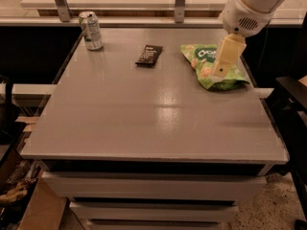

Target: Pick green rice chip bag

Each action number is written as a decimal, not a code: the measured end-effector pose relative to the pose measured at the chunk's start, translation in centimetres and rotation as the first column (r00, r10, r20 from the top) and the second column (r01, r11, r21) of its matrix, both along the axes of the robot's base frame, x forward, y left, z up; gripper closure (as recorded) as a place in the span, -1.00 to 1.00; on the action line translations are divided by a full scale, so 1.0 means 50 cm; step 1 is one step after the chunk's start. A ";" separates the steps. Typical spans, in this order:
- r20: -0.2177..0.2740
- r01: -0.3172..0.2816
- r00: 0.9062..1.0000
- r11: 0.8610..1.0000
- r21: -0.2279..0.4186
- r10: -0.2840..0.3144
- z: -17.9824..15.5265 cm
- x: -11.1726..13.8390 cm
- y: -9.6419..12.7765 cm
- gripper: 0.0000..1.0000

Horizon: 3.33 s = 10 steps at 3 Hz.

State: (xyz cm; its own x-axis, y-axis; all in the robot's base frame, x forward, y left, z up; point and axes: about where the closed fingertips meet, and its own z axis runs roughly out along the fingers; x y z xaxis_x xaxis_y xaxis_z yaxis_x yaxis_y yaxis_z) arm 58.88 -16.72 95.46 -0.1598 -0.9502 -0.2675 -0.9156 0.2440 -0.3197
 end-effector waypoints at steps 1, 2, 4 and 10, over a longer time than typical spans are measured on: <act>-0.011 0.003 1.000 1.000 0.019 -0.003 -0.029 0.066 0.031 -1.00; -0.040 0.043 0.998 0.999 0.025 -0.042 -0.076 0.114 0.025 -1.00; -0.071 0.211 0.975 0.977 -0.012 -0.212 -0.154 0.145 -0.043 -1.00; 0.044 0.109 0.993 0.994 0.027 -0.110 -0.046 0.130 0.001 1.00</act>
Offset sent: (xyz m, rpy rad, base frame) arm 0.0840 0.0052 -0.0631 0.0333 0.0714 -0.0977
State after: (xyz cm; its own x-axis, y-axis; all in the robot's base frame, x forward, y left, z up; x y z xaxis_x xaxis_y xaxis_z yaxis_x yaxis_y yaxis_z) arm 65.40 -16.65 93.16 -0.2494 -0.9210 -0.2994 -0.8677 0.3498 -0.3532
